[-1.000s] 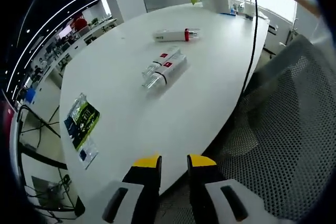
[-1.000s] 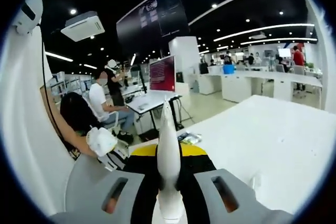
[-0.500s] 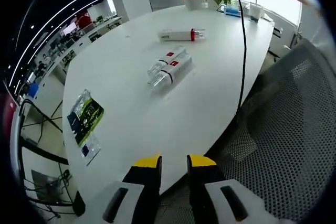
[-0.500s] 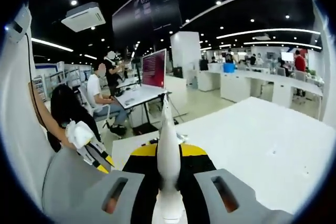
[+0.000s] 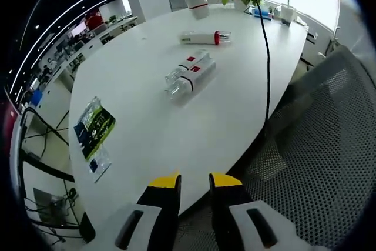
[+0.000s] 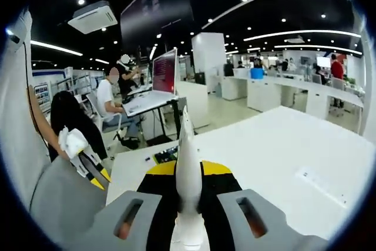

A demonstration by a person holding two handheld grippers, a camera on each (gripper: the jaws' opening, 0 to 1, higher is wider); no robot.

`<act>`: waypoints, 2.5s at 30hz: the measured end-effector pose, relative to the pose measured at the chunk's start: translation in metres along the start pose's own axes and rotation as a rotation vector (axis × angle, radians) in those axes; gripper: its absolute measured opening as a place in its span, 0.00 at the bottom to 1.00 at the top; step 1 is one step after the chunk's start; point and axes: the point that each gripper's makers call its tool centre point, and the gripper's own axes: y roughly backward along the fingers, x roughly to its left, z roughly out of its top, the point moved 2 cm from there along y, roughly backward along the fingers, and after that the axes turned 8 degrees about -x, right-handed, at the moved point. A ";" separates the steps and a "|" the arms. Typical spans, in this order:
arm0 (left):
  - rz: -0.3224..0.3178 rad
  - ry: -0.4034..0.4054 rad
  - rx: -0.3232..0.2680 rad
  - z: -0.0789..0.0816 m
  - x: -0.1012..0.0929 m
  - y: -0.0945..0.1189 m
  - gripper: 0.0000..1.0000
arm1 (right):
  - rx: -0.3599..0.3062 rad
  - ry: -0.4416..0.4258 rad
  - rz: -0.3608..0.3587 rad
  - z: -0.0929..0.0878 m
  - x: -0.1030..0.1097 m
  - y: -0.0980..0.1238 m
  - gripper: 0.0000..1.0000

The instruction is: Arrange the skincare products in the storage area until every visible bottle or jar stands upright without overlapping.

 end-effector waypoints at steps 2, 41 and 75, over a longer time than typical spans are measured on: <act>-0.003 -0.002 0.003 -0.001 0.000 0.000 0.20 | 0.003 0.000 -0.001 -0.003 -0.006 -0.003 0.11; -0.081 0.119 -0.018 0.001 -0.014 0.000 0.20 | -0.030 0.022 0.020 -0.004 -0.089 -0.052 0.11; -0.077 0.129 0.012 -0.006 -0.010 -0.003 0.20 | 0.102 0.111 0.215 -0.060 -0.110 -0.072 0.12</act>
